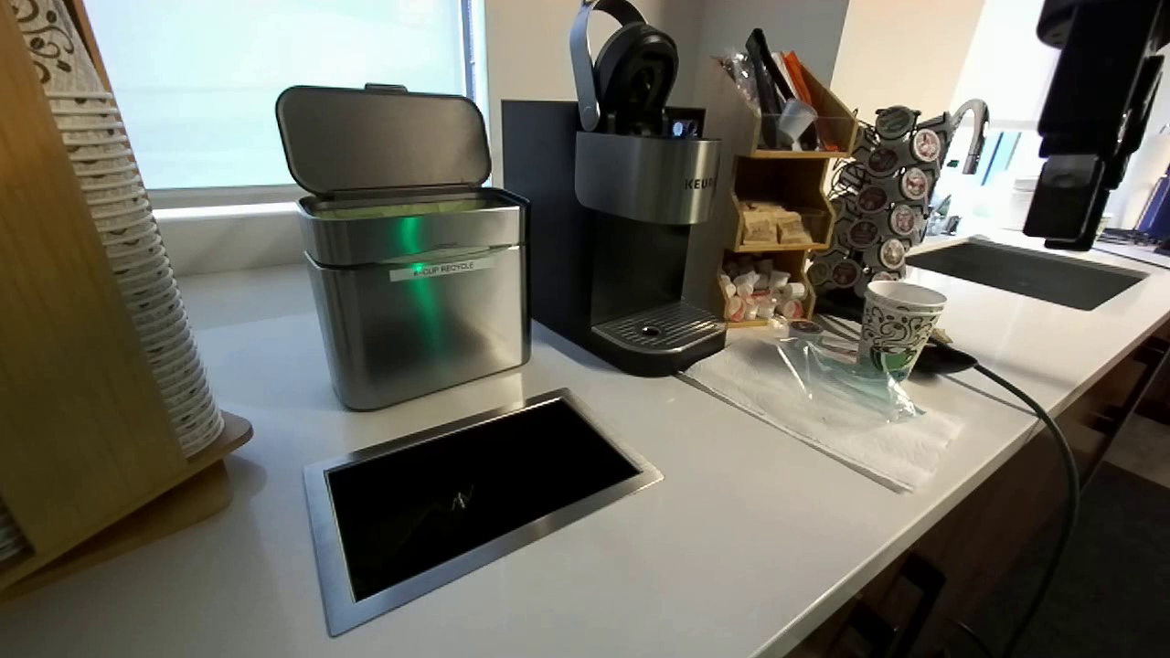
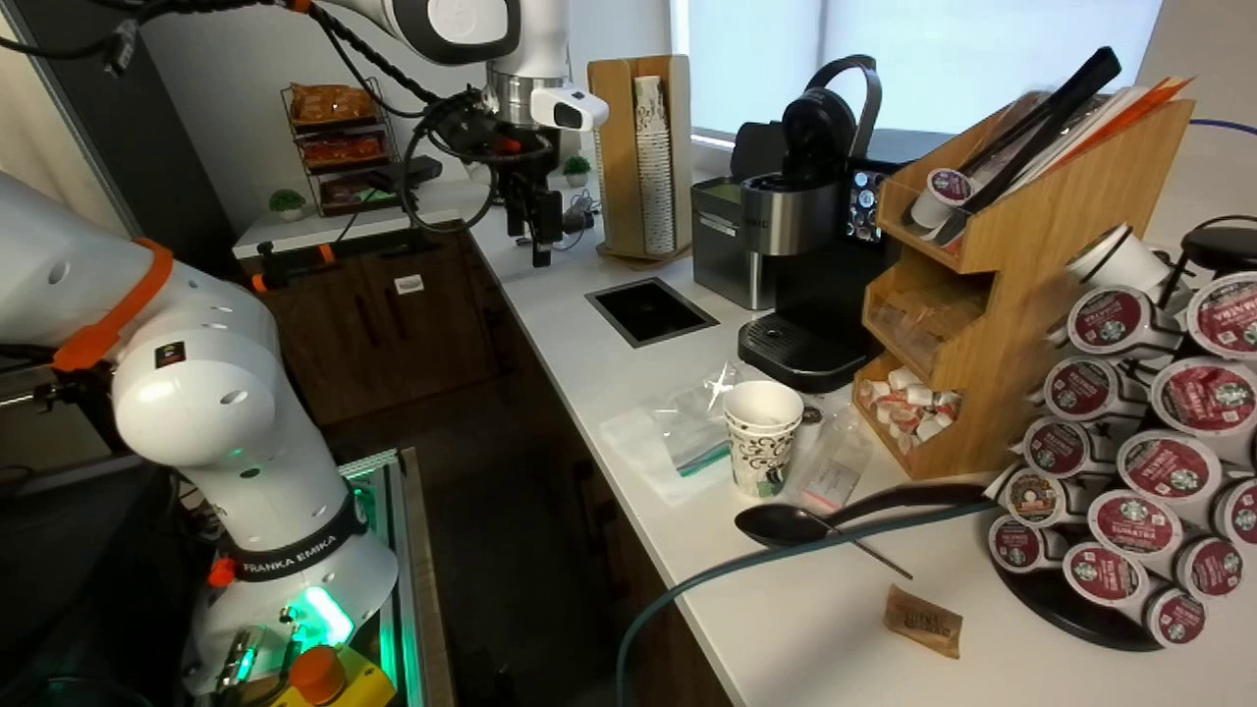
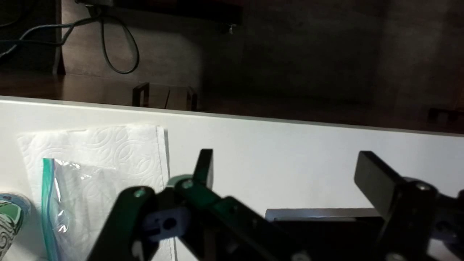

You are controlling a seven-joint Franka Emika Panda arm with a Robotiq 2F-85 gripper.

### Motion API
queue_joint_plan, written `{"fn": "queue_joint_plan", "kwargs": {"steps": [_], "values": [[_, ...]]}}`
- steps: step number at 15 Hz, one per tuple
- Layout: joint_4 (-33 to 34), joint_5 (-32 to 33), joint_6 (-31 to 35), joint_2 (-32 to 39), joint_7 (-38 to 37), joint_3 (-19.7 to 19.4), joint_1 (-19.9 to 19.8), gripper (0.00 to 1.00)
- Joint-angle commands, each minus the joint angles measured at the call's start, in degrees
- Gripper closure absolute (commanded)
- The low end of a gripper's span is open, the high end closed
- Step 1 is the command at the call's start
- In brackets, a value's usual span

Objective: Put the black tongs on the counter.

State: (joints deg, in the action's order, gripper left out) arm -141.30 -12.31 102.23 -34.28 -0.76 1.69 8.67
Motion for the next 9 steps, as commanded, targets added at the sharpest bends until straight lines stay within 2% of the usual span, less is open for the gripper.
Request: {"fn": "queue_joint_plan", "kwargs": {"steps": [1, 4, 9], "values": [[0.13, -0.45, -0.24, 0.01, 0.47, 0.87, -1.09, 0.0], [0.08, -0.93, 1.93, -0.47, -1.93, 0.61, -2.62, 0.0], [1.01, 1.32, 8.78, -1.41, -8.0, -1.08, -9.3, 0.0]]}}
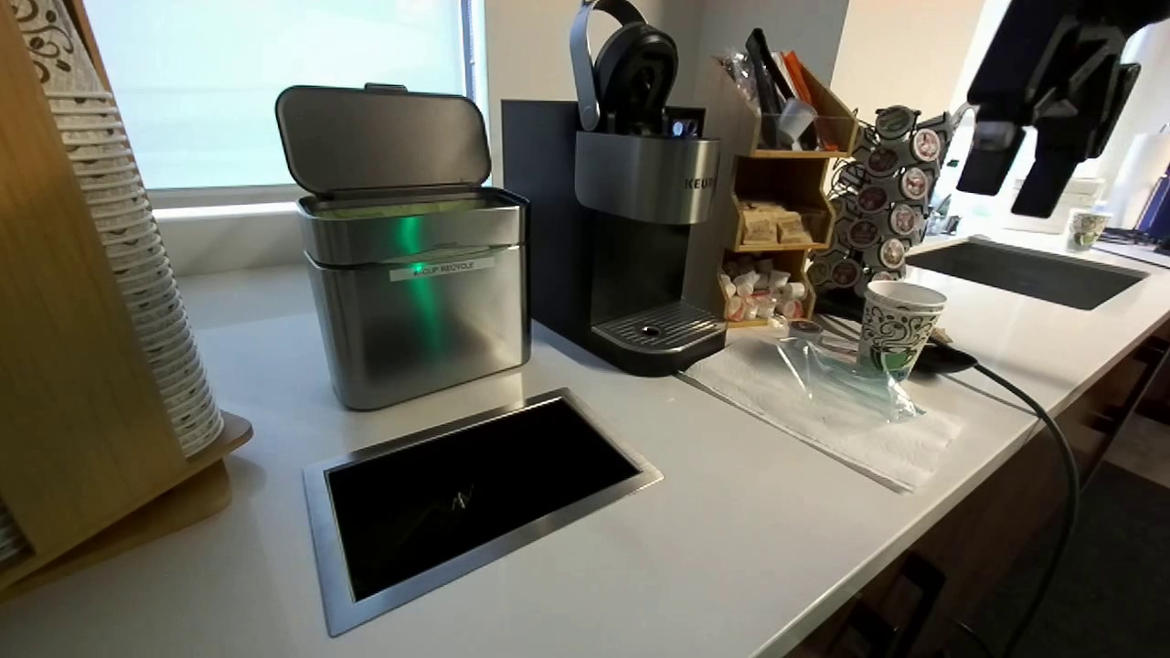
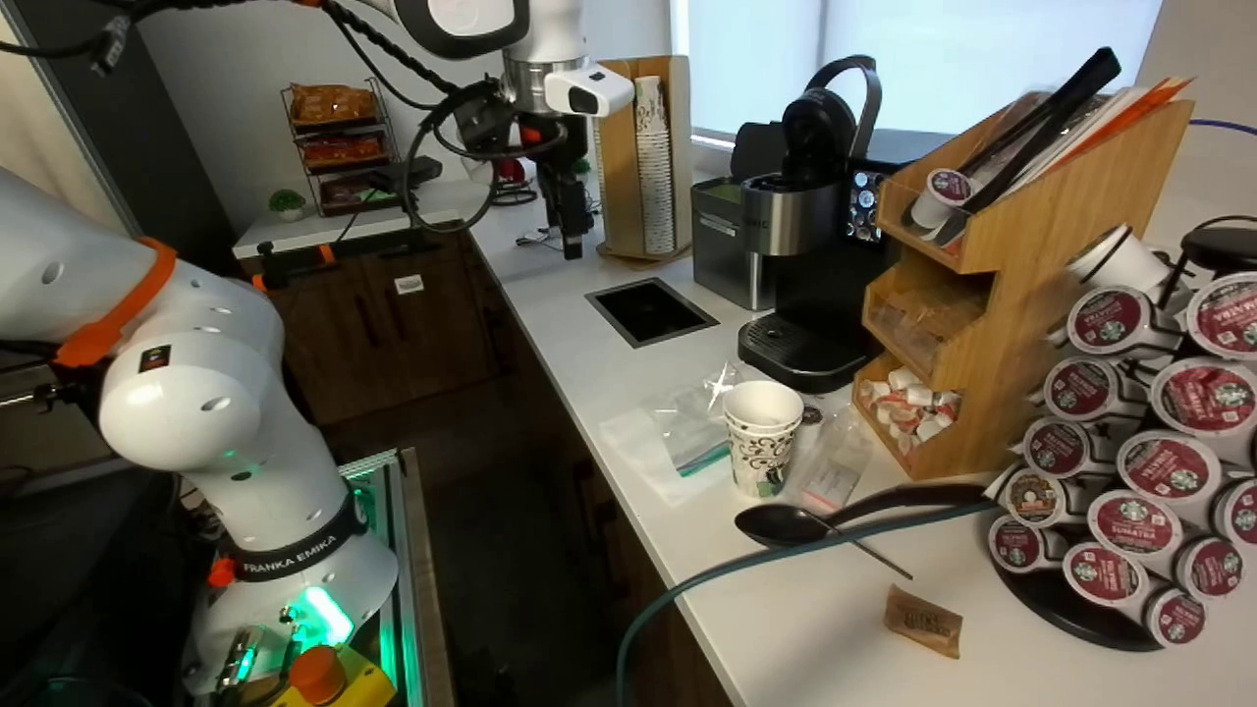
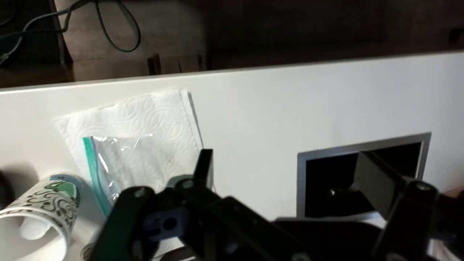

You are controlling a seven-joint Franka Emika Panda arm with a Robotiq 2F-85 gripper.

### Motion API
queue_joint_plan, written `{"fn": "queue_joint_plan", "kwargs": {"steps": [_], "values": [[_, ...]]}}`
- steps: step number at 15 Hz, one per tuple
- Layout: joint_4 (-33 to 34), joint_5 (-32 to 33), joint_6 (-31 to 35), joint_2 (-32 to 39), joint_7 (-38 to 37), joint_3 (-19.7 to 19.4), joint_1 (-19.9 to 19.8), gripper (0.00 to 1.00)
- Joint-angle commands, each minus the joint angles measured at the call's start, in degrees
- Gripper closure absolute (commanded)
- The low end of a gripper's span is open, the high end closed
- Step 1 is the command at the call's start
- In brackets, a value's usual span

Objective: Put the black tongs on the counter.

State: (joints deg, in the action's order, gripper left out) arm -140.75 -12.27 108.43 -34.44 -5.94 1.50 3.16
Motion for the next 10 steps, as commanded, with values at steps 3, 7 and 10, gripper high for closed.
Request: {"fn": "queue_joint_plan", "kwargs": {"steps": [3, 7, 10], "values": [[0.96, 4.98, 6.92, -1.58, -4.96, -1.75, -8.57, 0.0], [2.41, 12.25, 14.34, -0.73, -7.28, -2.99, -14.91, 0.0], [2.56, 13.02, 14.46, -0.59, -6.63, -3.79, -14.83, 0.0]]}}
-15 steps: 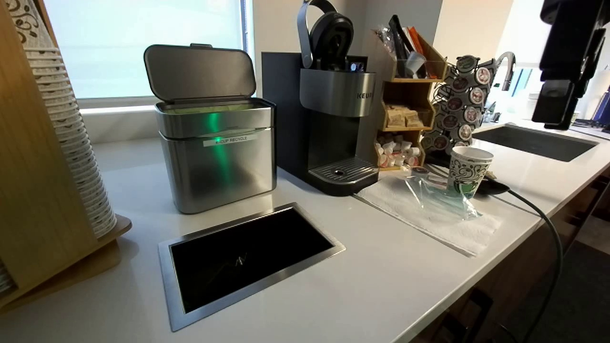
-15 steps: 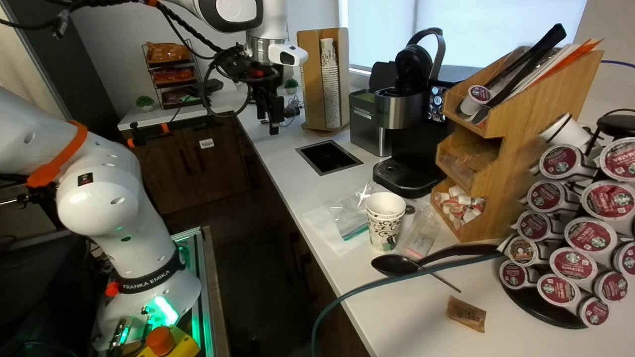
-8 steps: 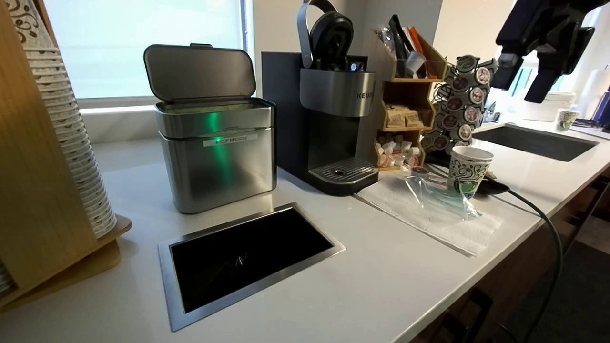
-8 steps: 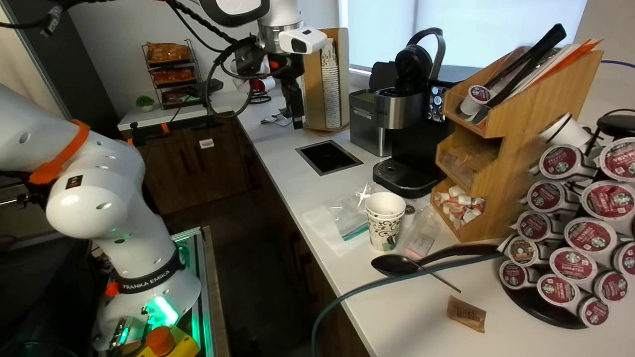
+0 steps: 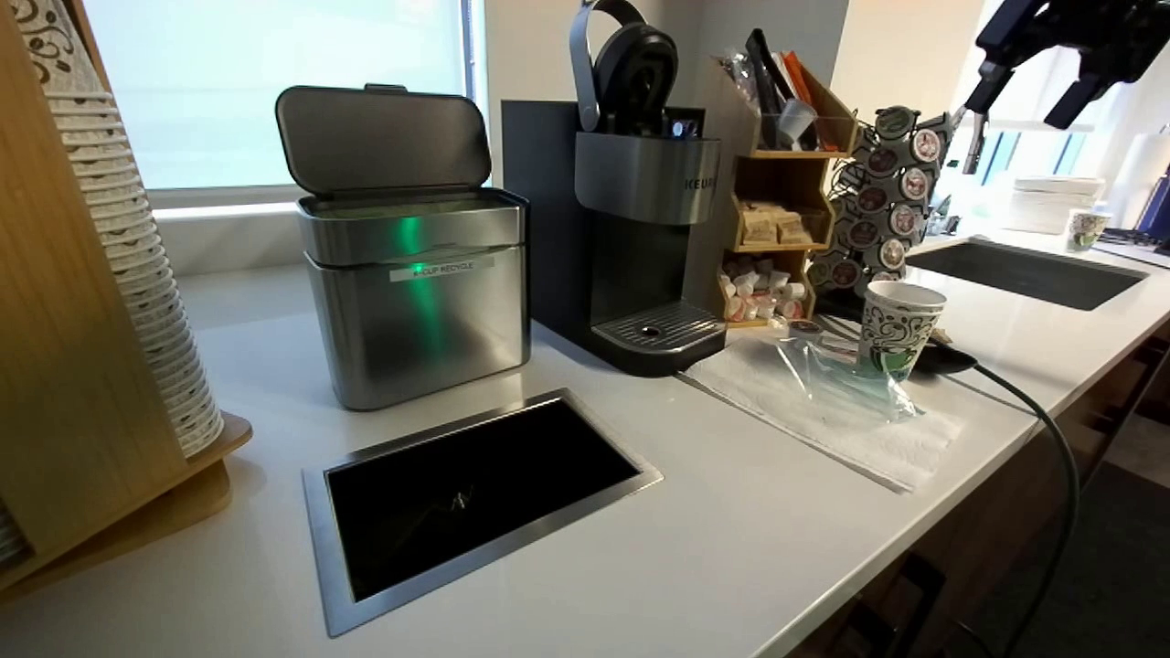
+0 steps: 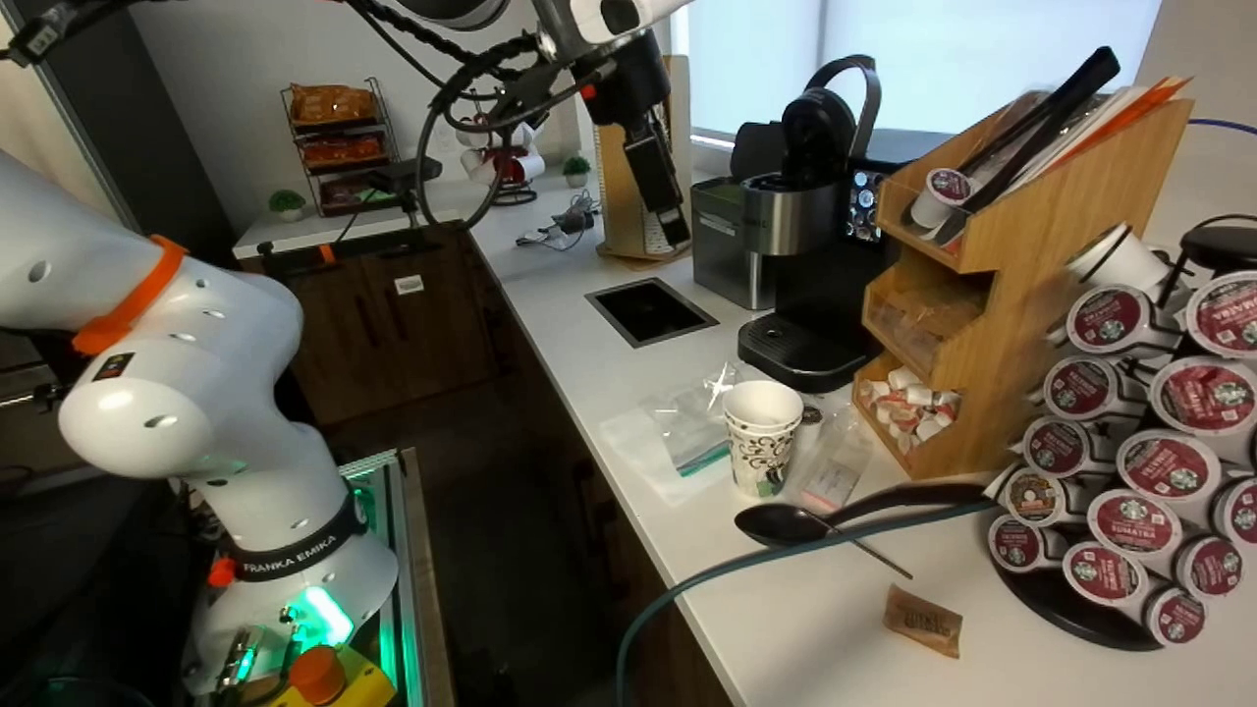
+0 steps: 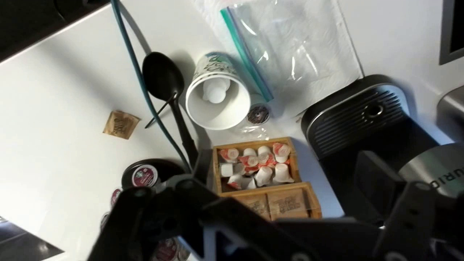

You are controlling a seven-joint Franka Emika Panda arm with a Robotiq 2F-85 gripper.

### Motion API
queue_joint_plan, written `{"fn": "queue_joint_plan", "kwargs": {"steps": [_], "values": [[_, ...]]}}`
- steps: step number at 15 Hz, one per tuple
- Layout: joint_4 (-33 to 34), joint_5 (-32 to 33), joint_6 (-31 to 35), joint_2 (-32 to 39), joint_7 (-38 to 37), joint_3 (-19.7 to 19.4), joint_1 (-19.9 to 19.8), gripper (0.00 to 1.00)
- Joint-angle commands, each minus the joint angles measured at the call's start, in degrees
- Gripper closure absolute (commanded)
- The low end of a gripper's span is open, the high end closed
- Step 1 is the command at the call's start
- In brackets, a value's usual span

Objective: Put the black tongs on the counter.

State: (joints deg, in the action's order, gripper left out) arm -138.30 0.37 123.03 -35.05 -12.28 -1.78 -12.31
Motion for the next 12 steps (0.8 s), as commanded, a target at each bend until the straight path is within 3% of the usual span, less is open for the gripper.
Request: {"fn": "queue_joint_plan", "kwargs": {"steps": [1, 7, 12], "values": [[0.12, 0.99, 0.28, 0.03, -0.63, -0.44, 0.14, 0.0], [1.15, 1.49, 1.99, 1.22, -3.96, 0.83, -0.72, 0.0], [8.3, 8.4, 18.85, 9.65, -13.35, 2.48, -7.12, 0.0]]}}
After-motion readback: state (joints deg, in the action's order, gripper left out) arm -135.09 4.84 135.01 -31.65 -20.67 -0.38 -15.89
